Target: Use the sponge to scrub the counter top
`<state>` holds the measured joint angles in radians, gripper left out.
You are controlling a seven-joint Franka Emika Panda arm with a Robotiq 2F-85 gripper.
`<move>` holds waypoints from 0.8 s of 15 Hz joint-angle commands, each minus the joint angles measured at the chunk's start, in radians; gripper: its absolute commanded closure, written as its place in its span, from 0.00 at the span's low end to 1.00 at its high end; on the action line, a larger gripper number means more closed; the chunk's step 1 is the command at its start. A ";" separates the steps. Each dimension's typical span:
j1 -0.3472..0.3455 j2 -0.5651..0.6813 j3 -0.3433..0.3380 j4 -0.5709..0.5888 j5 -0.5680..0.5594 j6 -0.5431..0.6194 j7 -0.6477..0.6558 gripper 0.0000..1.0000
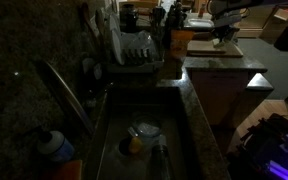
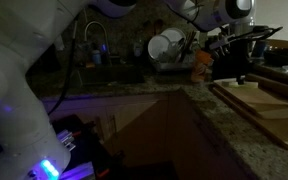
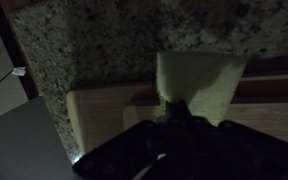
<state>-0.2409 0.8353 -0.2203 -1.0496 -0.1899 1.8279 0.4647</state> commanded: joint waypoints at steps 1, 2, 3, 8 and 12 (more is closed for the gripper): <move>0.000 -0.020 0.001 -0.037 0.007 0.033 0.009 0.99; -0.001 -0.031 0.000 -0.054 0.008 0.043 0.012 0.97; -0.001 -0.030 0.000 -0.052 0.007 0.043 0.012 0.97; 0.047 -0.009 0.004 -0.095 -0.043 0.041 -0.021 0.99; 0.155 -0.067 0.035 -0.336 -0.069 0.125 -0.074 0.99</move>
<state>-0.1614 0.8285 -0.1865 -1.2066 -0.2325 1.8876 0.4352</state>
